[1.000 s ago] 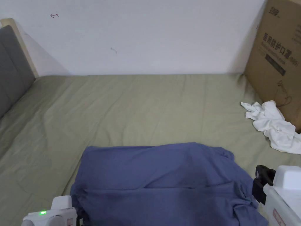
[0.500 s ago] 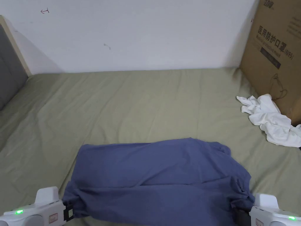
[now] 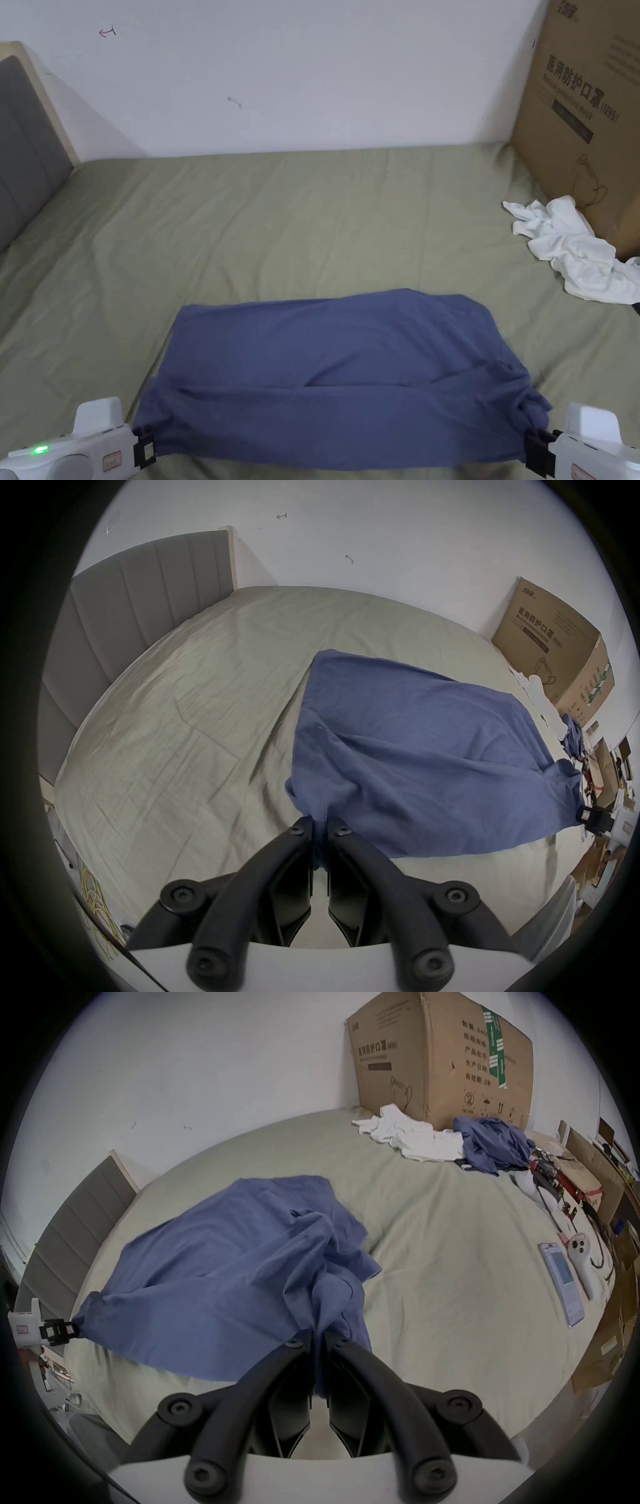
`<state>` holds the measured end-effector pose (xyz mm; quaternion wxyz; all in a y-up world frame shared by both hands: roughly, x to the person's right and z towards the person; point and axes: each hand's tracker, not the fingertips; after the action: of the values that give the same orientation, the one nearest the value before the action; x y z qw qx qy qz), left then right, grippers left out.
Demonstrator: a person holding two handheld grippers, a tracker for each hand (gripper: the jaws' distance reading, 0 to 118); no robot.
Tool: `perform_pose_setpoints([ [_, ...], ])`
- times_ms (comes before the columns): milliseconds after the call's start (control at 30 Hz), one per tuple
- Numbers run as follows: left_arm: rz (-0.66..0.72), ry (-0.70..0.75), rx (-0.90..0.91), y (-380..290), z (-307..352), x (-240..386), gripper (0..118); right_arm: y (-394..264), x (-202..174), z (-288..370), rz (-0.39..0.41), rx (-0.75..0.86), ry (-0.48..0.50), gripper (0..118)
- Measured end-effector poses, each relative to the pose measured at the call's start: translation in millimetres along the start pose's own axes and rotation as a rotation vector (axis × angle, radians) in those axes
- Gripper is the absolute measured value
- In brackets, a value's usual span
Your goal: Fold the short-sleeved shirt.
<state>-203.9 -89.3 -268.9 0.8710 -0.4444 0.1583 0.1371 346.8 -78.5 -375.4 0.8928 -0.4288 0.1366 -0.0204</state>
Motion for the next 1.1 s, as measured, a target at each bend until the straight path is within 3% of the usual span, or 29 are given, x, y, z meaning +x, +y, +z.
perform_pose_setpoints([
  [133, 0.021, 0.005, -0.004, -22, 17, -11, 5, -18, 7, 20, 0.06, 0.0, -0.056, 4],
  [400, 0.035, 0.024, -0.099, -71, 7, -20, 5, -64, 19, -2, 0.069, -0.15, -0.103, 4],
  [633, 0.053, 0.072, -0.159, -81, -10, -12, 5, -75, 8, -11, 0.053, -0.173, -0.126, 5],
  [667, 0.049, 0.079, -0.158, -79, -9, -11, 10, -72, 6, -7, 0.055, -0.172, -0.127, 8],
  [700, 0.039, 0.086, -0.144, -78, -7, -9, 22, -69, 4, -2, 0.055, -0.171, -0.13, 18],
  [733, 0.027, 0.096, -0.129, -76, -3, -6, 40, -63, 1, 5, 0.059, -0.169, -0.143, 36],
  [767, 0.019, 0.092, -0.124, -72, 4, -3, 72, -56, -4, 17, 0.064, -0.149, -0.144, 65],
  [800, 0.012, 0.077, -0.097, -67, 13, 1, 90, -48, -7, 30, 0.061, -0.08, -0.123, 79],
  [833, 0.007, 0.055, -0.046, -62, 27, 8, 99, -38, -11, 44, 0.059, -0.032, -0.112, 88],
  [1100, -0.05, -0.07, 0.469, 3, 143, 66, 100, 52, -54, 147, 0.158, 0.452, -0.019, 88],
])
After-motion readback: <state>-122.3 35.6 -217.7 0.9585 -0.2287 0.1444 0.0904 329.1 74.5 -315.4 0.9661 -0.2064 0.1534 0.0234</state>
